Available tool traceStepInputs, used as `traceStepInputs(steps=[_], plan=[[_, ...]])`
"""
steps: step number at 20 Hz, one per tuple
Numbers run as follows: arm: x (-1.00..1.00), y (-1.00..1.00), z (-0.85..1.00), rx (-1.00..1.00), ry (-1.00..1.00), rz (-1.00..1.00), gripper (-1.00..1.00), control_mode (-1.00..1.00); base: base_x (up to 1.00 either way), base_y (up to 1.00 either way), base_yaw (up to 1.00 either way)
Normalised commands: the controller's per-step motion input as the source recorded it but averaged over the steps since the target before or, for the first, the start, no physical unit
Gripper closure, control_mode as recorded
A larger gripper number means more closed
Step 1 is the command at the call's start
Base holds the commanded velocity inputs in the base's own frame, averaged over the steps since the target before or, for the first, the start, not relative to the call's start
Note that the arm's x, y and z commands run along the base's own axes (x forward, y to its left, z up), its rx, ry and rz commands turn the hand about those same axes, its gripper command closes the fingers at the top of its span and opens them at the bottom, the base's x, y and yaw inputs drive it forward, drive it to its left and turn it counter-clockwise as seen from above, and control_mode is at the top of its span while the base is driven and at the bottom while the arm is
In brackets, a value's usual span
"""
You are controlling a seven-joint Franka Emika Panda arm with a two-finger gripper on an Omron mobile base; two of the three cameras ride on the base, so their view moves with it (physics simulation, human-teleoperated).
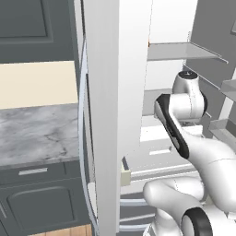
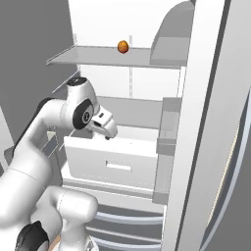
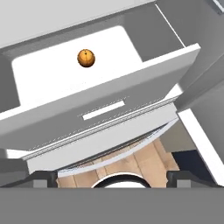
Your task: Fully open the fridge drawer.
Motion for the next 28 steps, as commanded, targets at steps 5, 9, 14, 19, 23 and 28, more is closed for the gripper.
traceStepInputs(steps=[5,9,14,19,23,28], plan=[[0.09,0.00,-0.45,0.02,-0.03,-0.05,-1.00,-1.00,0.00,0.00,0.00],[0.32,0.01,-0.19,0.02,-0.18,0.00,-1.00,-1.00,0.00,0.00,0.00],[0.29,0.04,-0.36,-0.01,-0.10,0.12,-1.00,-1.00,0.00,0.00,0.00],[0.34,0.05,-0.24,0.00,-0.01,0.22,-1.00,-1.00,0.00,0.00,0.00],[0.30,0.06,-0.04,0.00,0.00,0.18,-1.00,-1.00,0.00,0.00,0.00],[0.28,0.03,0.00,0.00,0.00,0.08,-1.00,-1.00,0.00,0.00,0.00]])
